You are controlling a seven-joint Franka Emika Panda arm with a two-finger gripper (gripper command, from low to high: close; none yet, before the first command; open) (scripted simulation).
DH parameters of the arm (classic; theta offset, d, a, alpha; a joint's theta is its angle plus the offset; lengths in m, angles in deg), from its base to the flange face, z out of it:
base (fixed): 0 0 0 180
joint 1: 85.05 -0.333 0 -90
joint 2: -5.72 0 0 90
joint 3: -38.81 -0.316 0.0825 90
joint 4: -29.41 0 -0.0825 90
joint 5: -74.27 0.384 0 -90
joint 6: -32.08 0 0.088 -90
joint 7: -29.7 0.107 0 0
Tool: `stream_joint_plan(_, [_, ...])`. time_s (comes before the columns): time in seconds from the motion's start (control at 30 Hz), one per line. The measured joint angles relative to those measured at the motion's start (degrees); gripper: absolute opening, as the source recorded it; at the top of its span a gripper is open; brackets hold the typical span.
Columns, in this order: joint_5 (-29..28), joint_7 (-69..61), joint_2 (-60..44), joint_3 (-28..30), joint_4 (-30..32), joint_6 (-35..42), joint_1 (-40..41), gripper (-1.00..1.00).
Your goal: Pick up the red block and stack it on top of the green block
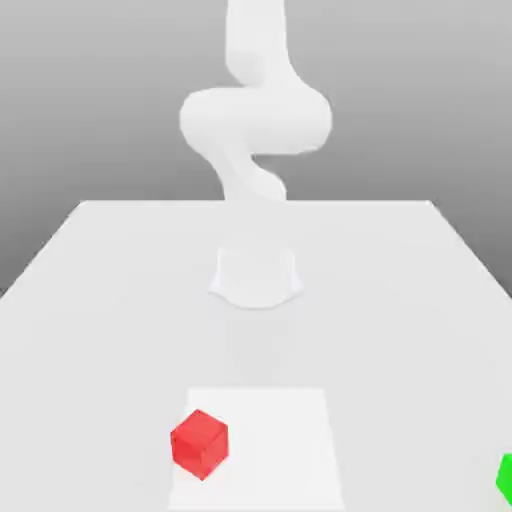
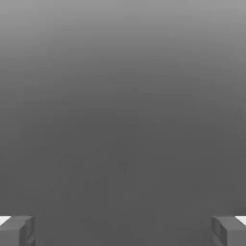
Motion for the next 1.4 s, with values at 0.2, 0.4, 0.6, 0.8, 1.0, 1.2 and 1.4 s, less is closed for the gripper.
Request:
stream_joint_plan(0.2, [0.21, -14.62, -11.85, 5.72, 4.17, -5.66, -3.92, 0.0])
stream_joint_plan(0.4, [1.49, -29.62, -23.44, 10.99, 8.22, -11.17, -7.16, 0.0])
stream_joint_plan(0.6, [4.05, -45.53, -35.23, 13.9, 12.26, -16.64, -8.21, 0.0])
stream_joint_plan(0.8, [5.56, -60.14, -46.91, 13.75, 16.07, -22.31, -6.27, 0.0])
stream_joint_plan(1.0, [12.52, -67.08, -58.88, 7.62, 14.79, -31.56, -1.48, -1.0])
stream_joint_plan(1.2, [13.07, -67.49, -59.73, 7.11, 14.65, -32.1, -1.1, -1.0])
stream_joint_plan(1.4, [6.19, -62.43, -50.09, 11.29, 16.29, -24.36, -3.79, -1.0])
